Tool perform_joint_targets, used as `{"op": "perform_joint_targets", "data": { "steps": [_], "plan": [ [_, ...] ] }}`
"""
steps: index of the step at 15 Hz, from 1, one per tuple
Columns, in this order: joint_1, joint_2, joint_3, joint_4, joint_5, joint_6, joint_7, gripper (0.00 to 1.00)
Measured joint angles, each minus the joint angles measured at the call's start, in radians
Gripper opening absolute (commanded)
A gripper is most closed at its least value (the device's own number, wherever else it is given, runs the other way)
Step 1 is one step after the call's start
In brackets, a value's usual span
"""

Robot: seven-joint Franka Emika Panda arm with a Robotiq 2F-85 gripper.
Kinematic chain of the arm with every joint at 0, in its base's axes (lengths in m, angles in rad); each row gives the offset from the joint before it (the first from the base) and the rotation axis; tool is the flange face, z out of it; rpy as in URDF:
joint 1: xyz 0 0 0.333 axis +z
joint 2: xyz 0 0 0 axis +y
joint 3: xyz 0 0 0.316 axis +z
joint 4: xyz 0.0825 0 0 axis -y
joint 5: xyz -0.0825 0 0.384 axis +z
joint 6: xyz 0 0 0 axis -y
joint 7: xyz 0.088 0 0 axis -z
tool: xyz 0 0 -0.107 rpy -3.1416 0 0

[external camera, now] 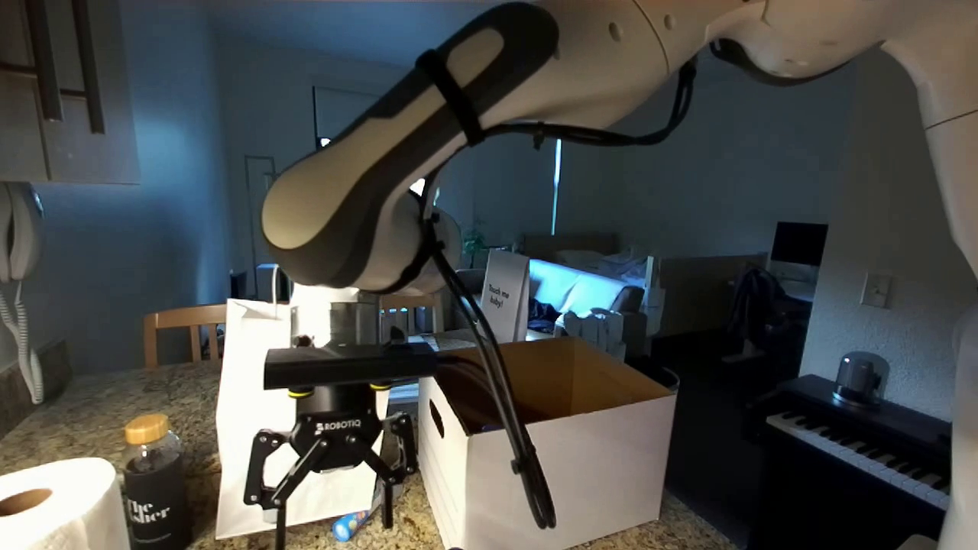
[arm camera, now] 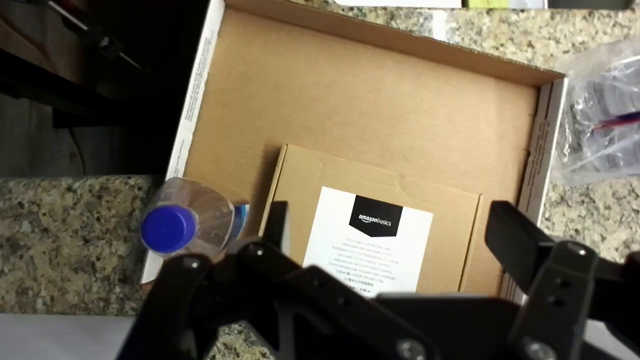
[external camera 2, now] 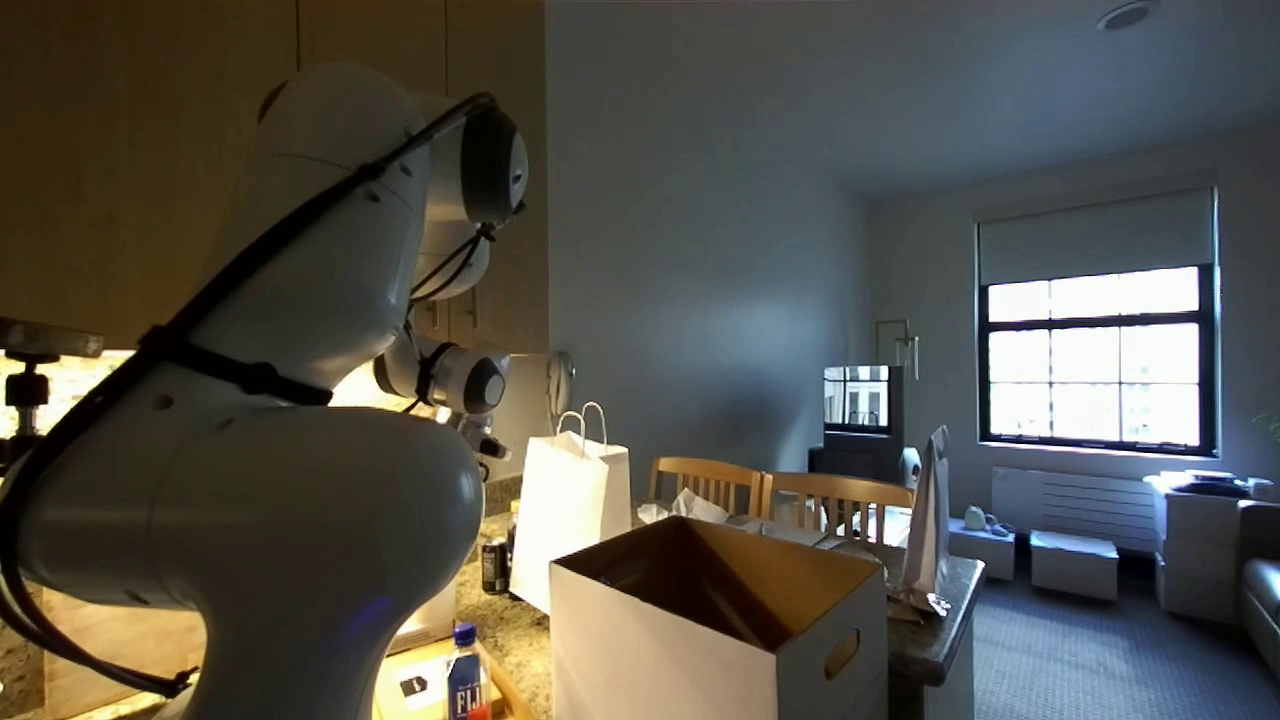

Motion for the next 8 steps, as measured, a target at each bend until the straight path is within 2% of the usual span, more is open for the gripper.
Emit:
{"op": "perform_joint_targets", "data": {
  "steps": [4,8],
  "plan": [
    [-0.002,-0.12,0.003,-0.18,0.052,0.143,0.076,1.0],
    [-0.016,-0.233,0.005,-0.283,0.087,0.138,0.133,1.0]
  ]
}}
